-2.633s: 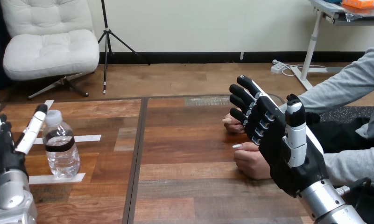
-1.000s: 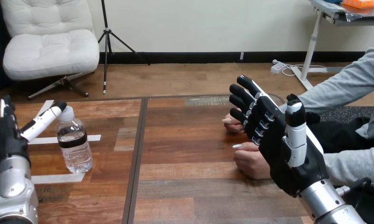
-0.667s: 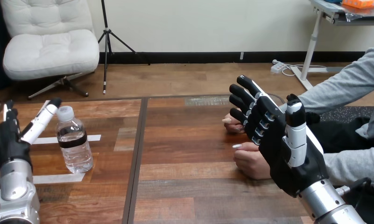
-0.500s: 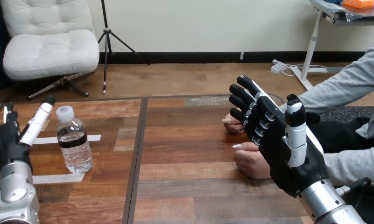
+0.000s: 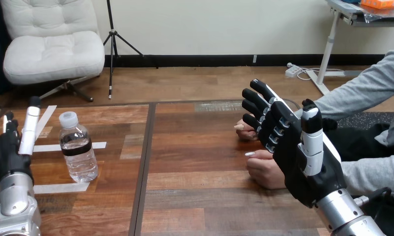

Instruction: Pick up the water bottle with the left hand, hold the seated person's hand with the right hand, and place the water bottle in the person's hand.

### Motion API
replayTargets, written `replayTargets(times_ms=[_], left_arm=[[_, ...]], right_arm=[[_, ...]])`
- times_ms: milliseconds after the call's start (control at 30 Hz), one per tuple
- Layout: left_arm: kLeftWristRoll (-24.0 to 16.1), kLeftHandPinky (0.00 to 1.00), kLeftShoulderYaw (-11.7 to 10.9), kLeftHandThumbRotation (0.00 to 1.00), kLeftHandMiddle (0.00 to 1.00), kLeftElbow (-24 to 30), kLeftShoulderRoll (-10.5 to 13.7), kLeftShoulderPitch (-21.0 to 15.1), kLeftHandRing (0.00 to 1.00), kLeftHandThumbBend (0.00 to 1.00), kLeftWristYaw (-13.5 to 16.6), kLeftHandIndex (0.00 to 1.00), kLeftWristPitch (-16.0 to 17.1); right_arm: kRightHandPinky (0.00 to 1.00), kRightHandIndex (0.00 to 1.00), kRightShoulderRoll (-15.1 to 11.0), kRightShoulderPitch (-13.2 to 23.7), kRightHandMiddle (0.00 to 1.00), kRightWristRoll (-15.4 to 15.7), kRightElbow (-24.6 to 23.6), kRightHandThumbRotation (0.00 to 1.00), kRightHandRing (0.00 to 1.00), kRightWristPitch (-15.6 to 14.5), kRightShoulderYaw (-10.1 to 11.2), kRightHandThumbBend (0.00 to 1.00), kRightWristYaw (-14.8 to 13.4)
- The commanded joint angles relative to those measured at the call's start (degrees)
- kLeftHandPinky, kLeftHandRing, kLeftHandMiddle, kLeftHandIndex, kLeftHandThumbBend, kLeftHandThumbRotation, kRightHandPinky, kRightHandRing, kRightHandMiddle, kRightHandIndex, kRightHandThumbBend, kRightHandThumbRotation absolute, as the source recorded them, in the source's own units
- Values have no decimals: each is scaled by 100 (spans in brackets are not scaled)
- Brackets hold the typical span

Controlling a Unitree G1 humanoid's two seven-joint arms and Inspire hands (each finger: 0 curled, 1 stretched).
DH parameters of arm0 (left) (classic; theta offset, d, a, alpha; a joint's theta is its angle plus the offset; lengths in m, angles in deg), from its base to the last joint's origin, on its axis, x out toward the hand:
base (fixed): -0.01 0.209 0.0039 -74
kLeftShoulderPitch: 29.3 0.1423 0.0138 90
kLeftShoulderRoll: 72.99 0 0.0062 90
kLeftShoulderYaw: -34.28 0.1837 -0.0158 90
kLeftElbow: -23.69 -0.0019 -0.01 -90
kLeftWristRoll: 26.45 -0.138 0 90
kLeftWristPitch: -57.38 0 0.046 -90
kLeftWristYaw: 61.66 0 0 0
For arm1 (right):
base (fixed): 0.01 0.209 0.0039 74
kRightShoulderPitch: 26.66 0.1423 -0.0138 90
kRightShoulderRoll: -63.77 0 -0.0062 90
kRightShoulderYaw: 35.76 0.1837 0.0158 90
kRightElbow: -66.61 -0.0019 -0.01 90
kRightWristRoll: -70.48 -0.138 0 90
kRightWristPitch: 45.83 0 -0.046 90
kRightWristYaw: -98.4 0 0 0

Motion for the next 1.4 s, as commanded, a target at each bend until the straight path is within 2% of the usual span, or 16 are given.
replayTargets(times_ms=[0,433,800,1000,1067,1367], left_arm=[[8,100,15,99,100,116,13,-160,100,98,-29,100,213],[-64,100,79,95,100,111,3,-142,100,100,35,100,235],[-206,100,159,86,100,99,1,-118,100,100,139,100,319],[-76,100,67,80,100,117,-53,-113,100,100,19,100,404],[-112,100,89,78,100,116,-58,-100,100,100,72,100,455],[-163,100,124,75,100,92,-71,-87,100,100,131,100,500]], right_arm=[[100,96,33,200,96,-61,-243,100,98,51,80,100,10],[100,97,31,200,96,-43,-239,100,98,40,79,100,-6],[100,96,34,204,96,-43,-240,100,98,40,74,100,-5],[100,96,34,195,96,-26,-251,100,98,32,69,100,-21],[100,96,30,194,96,-22,-259,100,98,20,67,100,-27],[100,97,22,197,96,-28,-257,100,98,7,63,100,-21]])
